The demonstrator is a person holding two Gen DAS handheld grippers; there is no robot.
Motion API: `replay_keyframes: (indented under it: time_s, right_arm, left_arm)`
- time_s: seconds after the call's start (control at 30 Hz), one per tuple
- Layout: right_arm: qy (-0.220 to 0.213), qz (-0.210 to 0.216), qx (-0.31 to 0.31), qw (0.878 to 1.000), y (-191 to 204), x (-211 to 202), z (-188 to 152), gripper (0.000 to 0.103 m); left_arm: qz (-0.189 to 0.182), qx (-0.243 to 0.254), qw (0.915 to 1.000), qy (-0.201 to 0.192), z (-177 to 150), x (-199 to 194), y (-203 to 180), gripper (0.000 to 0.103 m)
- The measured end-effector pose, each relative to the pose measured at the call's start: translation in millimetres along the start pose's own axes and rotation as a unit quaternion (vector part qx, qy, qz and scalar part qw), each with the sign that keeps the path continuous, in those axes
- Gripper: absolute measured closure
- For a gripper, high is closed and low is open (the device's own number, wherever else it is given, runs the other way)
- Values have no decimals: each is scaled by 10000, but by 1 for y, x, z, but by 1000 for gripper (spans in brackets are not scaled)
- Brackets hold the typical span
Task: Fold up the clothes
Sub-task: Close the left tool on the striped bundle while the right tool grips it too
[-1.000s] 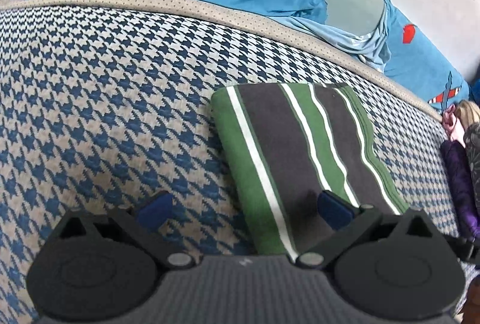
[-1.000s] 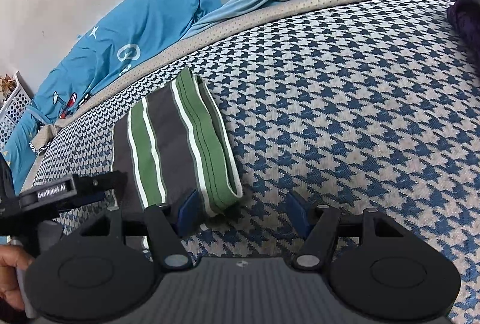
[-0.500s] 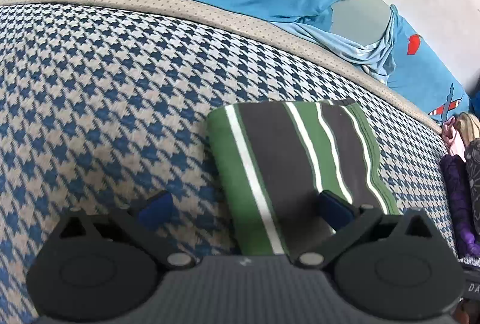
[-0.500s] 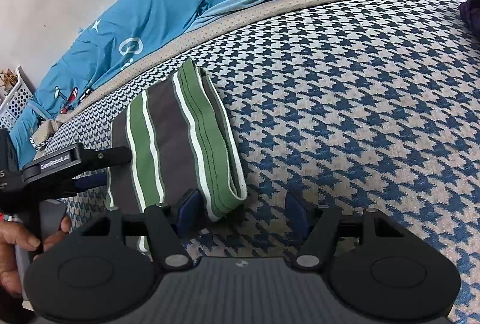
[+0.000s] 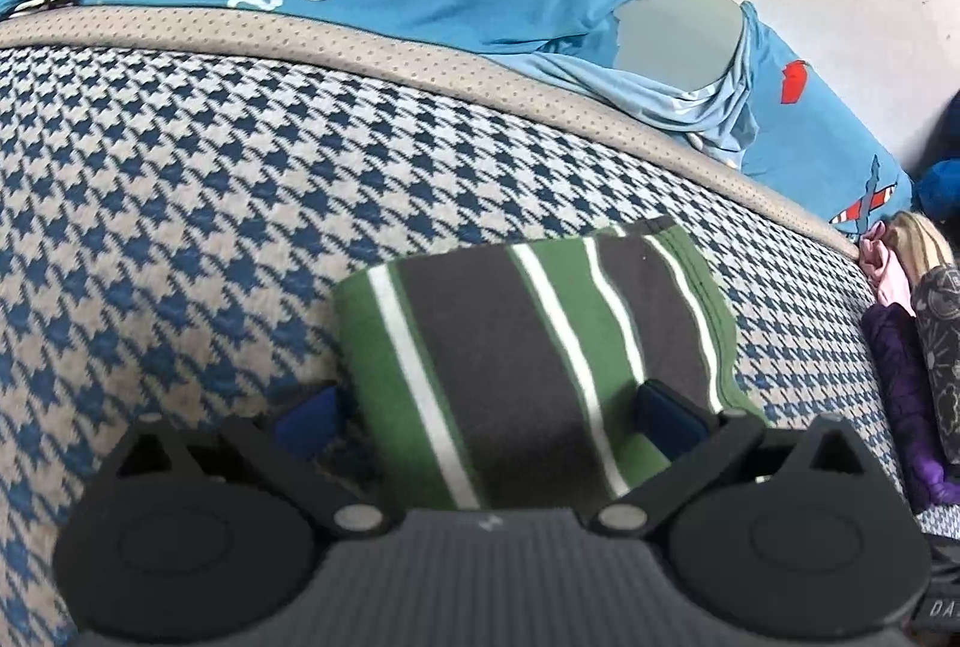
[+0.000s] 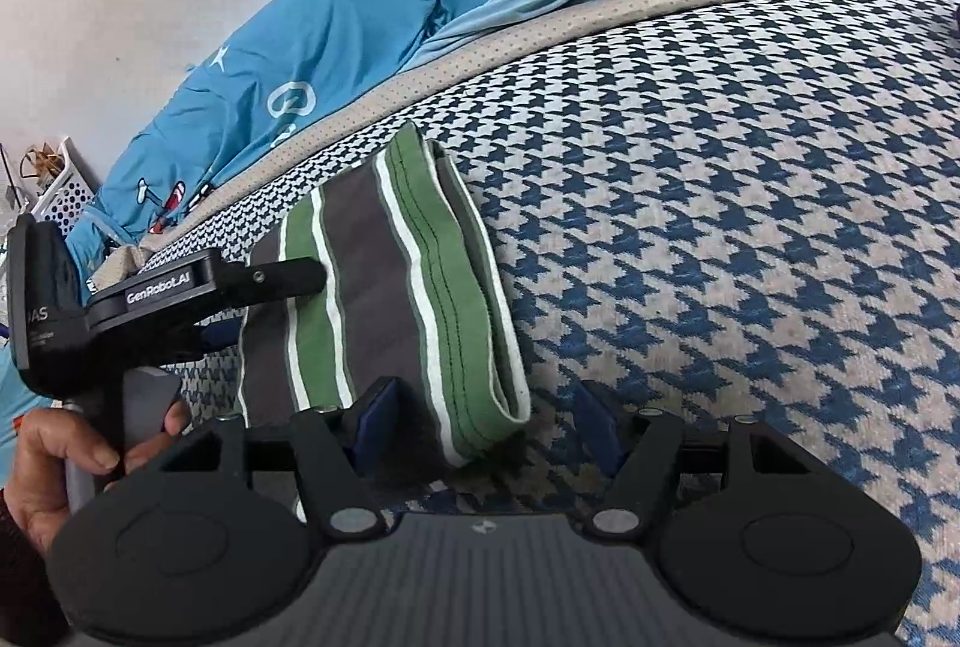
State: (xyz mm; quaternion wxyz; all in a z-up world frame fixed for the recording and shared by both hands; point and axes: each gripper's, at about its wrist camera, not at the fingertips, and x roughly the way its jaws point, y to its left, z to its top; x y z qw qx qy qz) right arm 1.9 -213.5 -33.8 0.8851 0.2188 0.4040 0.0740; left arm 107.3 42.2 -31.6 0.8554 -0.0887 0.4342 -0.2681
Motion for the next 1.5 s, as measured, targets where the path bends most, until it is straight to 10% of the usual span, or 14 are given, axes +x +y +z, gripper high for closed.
replay_keyframes:
  time_s: [0.43,0.97,1.5]
  right_arm:
    - [9,256,-202,9995,3,12,1,52]
    - [-202,338,-411,9984,13,-2,6,78]
    - [-465,619,-865,9932,37,-30,6,78]
  left_arm:
    - [-217,257,9994,-13,2,12,-22,4]
    - [-153,144,9992,-354,2,-18,-18,64]
    - [253,230,9974,-638,-10,-70,-17,66]
